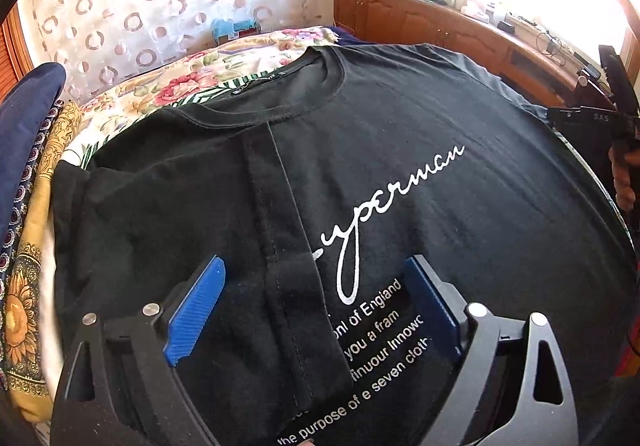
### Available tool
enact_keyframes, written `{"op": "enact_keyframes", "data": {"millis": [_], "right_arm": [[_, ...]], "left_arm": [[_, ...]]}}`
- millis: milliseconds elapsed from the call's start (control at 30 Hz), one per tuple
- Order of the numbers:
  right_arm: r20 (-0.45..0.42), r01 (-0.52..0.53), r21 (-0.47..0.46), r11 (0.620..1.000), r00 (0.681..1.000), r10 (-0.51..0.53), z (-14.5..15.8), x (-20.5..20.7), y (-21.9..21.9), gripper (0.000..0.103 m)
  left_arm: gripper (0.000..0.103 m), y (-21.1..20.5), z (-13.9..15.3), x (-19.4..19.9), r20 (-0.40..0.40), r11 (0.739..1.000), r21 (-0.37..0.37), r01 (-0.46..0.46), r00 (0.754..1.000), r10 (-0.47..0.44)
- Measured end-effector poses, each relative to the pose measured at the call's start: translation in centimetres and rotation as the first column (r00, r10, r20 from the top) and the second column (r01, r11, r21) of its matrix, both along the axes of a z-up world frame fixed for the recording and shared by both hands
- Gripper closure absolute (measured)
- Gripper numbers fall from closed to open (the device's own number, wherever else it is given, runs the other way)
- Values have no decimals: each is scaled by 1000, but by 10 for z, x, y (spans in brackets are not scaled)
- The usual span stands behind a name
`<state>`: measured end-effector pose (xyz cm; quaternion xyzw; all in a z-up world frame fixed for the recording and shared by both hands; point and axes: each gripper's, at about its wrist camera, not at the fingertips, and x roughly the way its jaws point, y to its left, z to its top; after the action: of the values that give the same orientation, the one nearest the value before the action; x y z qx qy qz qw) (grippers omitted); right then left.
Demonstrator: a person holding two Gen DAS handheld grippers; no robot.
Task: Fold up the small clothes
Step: 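Grasp the sleeve edge with the right gripper and fold it toward the center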
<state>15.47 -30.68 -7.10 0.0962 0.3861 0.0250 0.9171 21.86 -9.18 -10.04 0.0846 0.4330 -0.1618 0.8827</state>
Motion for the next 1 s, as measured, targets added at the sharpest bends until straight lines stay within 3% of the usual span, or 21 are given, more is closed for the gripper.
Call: {"op": "enact_keyframes", "data": {"millis": [200, 267, 367, 533, 667, 833, 1000], "right_arm": [[-52, 5, 102, 995, 999, 0, -11, 10, -11, 56], [-40, -17, 133, 991, 999, 22, -8, 11, -14, 82], [-1, -20, 81, 996, 1000, 20, 3, 8, -8, 93], [136, -75, -34, 997, 988, 79, 36, 0, 26, 94], [183, -182, -39, 983, 965, 186, 51, -3, 61, 93], [90, -293, -25, 956, 952, 294, 26, 1, 102, 92], [11, -298, -19, 954, 954, 298, 5, -5, 102, 66]], "left_arm": [[11, 0, 0, 0, -1, 1000, -1, 0, 1000, 0], [11, 0, 0, 1, -1, 1000, -1, 0, 1000, 0], [11, 0, 0, 1, -1, 1000, -1, 0, 1000, 0], [12, 0, 0, 1, -1, 1000, -3, 0, 1000, 0], [12, -3, 1, 2, 0, 1000, 0, 2, 1000, -2], [11, 0, 8, -2, 20, 1000, -4, -21, 1000, 21], [11, 2, 34, -14, 84, 998, -68, -11, 996, 17]]}}
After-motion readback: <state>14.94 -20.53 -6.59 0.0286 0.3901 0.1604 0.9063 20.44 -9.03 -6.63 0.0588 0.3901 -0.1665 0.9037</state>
